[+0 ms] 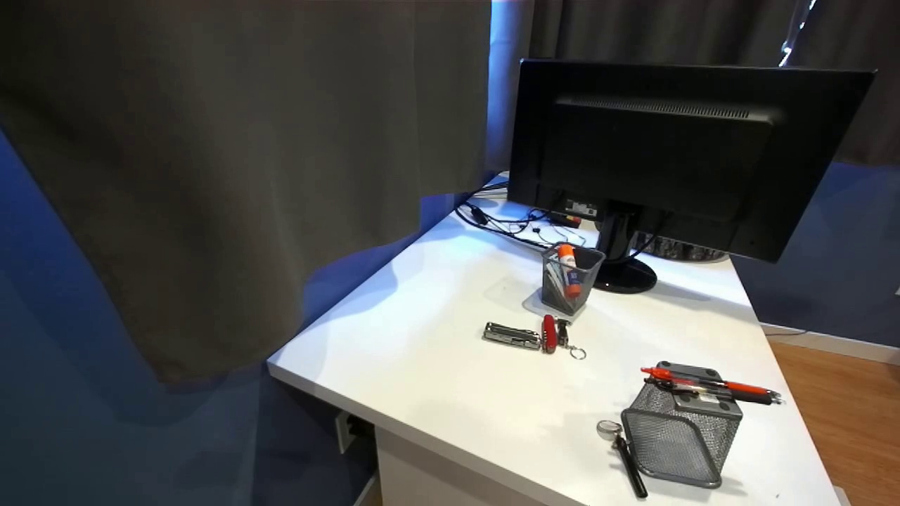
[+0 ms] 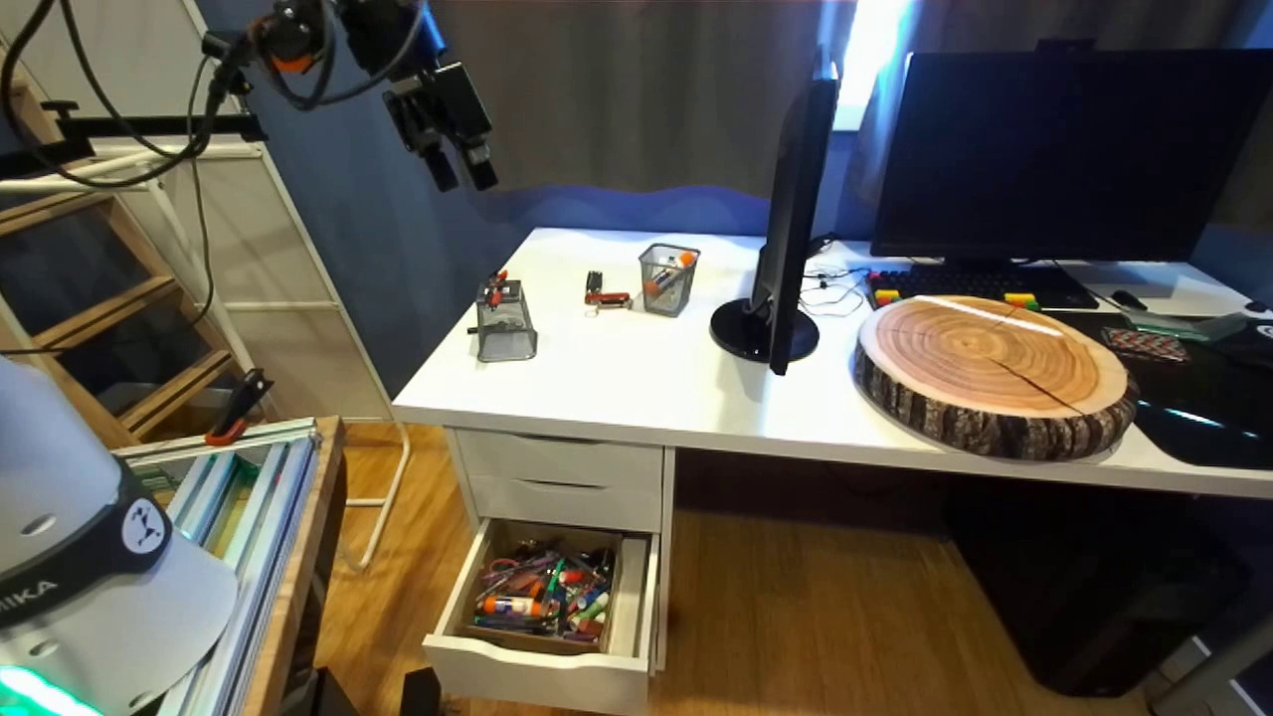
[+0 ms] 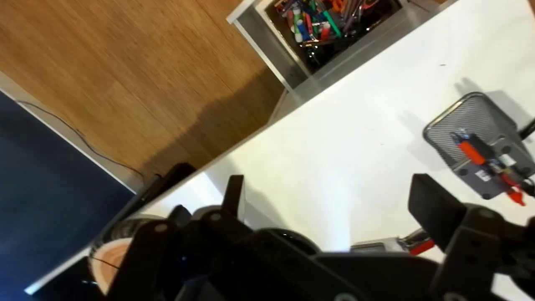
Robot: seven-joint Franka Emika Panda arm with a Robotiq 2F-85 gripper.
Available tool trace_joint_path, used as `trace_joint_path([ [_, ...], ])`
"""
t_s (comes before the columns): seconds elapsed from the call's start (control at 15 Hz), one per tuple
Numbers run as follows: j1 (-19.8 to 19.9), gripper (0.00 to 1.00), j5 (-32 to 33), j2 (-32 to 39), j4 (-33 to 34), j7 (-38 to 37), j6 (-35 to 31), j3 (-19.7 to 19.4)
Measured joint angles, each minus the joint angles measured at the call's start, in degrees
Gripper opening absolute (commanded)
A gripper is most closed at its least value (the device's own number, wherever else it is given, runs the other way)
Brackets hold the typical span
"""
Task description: Pick up the red and black pen together and put them on the table, turn the gray pen holder the right way up
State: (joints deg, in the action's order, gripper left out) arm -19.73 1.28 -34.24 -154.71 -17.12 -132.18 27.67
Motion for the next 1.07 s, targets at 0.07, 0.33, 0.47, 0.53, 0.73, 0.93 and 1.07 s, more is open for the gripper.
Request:
trace_joint_path([
  [0.07,-0.80,1.00,0.10,2.86,1.27,0.36,-1.84,1.12],
  [0.33,-2.62,1.00,0.84,14.90,8.57,4.96,-6.37,3.36],
  [0.47,-3.28,1.00,1.24,20.45,12.41,8.68,-6.76,3.43],
  [0.53,-3.38,1.00,1.25,22.16,13.38,8.98,-6.75,3.28],
  [0.73,-3.38,1.00,1.26,22.26,13.33,8.97,-6.75,2.89],
  [0.93,-3.53,1.00,1.25,21.73,13.16,8.96,-6.75,2.90],
  [1.07,-4.09,1.00,0.75,21.96,13.15,10.51,-6.94,2.66],
])
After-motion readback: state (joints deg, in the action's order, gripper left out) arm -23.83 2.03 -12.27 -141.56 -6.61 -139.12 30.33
